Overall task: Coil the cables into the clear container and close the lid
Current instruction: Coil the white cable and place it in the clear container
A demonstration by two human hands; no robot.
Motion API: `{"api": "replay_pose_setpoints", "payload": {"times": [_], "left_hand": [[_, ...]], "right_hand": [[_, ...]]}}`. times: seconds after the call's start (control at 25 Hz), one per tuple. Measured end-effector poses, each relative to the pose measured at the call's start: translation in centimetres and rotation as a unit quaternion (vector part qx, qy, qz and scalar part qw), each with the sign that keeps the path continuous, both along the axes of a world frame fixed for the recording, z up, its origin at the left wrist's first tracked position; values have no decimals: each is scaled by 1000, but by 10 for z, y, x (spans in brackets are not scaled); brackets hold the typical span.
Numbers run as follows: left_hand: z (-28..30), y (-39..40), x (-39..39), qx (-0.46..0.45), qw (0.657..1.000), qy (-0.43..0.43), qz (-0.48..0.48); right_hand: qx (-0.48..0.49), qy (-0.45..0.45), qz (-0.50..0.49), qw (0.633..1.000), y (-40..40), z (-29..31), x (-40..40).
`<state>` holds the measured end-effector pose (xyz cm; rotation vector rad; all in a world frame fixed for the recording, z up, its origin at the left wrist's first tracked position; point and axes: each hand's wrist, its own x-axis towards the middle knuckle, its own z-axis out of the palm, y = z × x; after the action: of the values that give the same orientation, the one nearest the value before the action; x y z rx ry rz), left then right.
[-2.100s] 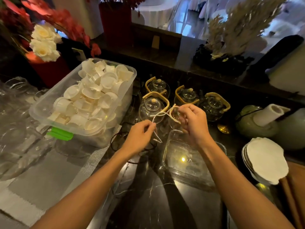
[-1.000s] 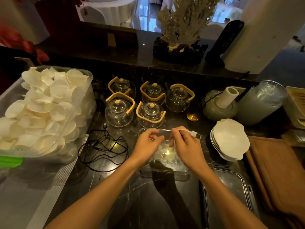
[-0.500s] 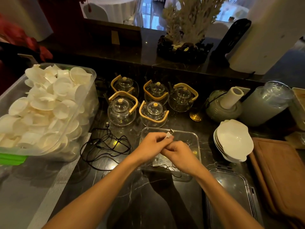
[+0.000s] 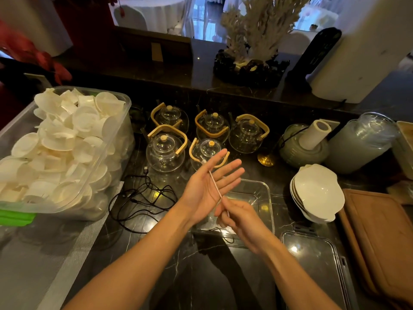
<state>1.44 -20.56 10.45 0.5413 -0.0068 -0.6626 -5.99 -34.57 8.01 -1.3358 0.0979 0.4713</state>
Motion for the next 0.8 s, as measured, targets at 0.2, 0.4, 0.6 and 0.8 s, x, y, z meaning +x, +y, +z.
{"api": "replay_pose_setpoints", "payload": {"times": [0.2, 0.4, 0.6, 0.8], "left_hand": [[0, -5, -3, 9, 999, -12, -32], [9, -5, -3, -18, 999, 14, -32], [19, 18, 0, 9, 991, -29, -134], [0, 19, -13, 259, 938, -70, -217]], "right_hand": [[182, 84, 64, 978, -6, 0, 0], [61, 99, 43, 992, -11, -11, -3], [-24, 78, -2, 997, -22, -15, 11], [-83, 114, -42, 989, -35, 32, 63]]}}
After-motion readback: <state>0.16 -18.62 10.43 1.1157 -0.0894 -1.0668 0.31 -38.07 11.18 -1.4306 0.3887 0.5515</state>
